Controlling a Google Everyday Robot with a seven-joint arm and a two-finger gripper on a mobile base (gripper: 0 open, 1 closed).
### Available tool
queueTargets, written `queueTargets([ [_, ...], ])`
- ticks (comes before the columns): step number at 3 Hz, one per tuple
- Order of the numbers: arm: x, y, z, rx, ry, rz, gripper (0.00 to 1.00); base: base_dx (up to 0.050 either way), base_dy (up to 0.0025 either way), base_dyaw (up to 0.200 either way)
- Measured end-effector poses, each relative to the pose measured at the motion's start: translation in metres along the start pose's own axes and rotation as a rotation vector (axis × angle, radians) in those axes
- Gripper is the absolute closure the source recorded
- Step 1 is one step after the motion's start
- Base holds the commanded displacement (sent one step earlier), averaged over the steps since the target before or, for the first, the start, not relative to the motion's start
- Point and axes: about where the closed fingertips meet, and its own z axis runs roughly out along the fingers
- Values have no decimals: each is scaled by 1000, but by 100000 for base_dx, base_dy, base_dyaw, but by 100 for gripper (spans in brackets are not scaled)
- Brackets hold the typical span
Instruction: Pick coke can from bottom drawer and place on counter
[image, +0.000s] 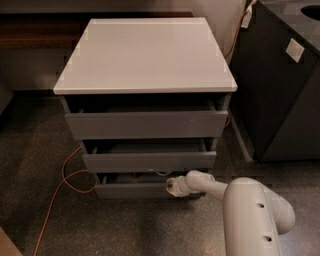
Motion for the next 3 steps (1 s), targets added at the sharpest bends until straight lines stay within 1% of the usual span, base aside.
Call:
queueTargets([
  [3, 0, 0, 0, -1, -1, 0, 100, 0, 0, 0],
])
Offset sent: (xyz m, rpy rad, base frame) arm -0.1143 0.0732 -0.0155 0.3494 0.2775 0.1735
